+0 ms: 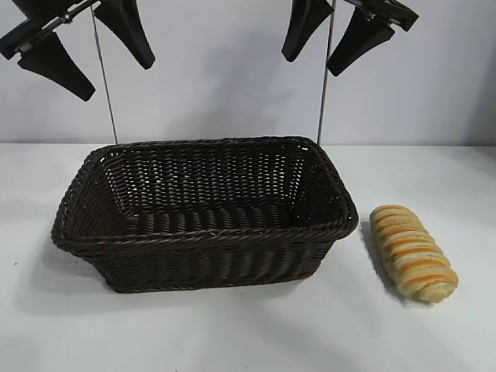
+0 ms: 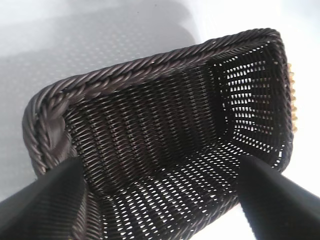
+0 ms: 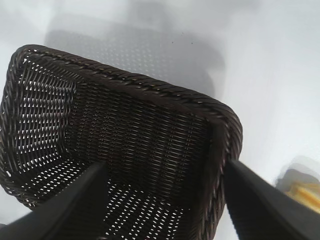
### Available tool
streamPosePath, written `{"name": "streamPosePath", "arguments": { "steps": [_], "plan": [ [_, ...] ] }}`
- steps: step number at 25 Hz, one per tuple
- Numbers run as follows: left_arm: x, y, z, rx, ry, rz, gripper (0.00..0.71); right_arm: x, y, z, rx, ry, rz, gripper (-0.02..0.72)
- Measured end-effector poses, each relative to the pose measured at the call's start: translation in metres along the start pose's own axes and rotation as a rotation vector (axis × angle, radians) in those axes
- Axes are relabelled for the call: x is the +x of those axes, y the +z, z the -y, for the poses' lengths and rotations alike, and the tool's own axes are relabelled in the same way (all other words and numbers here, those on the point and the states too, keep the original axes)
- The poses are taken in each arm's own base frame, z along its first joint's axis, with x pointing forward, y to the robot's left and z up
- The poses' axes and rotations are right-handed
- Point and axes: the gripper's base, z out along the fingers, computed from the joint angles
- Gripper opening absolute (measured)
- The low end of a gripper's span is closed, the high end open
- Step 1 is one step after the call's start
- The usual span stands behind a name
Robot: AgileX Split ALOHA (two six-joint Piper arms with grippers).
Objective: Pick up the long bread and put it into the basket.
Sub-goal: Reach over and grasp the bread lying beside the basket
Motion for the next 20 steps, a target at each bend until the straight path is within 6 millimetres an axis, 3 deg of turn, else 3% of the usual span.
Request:
{"name": "streamPosePath", "arguments": {
  "steps": [6, 20],
  "plan": [
    [0.0, 0.0, 0.001, 0.011, -0.005, 0.002, 0.606, 0.0, 0.0, 0.003, 0.037, -0.01, -0.005, 0.486],
    [-0.001, 0.0, 0.002, 0.023, -0.012, 0.007, 0.606, 0.003, -0.008, 0.037, 0.374, -0.03, -0.039, 0.486]
  ]
}}
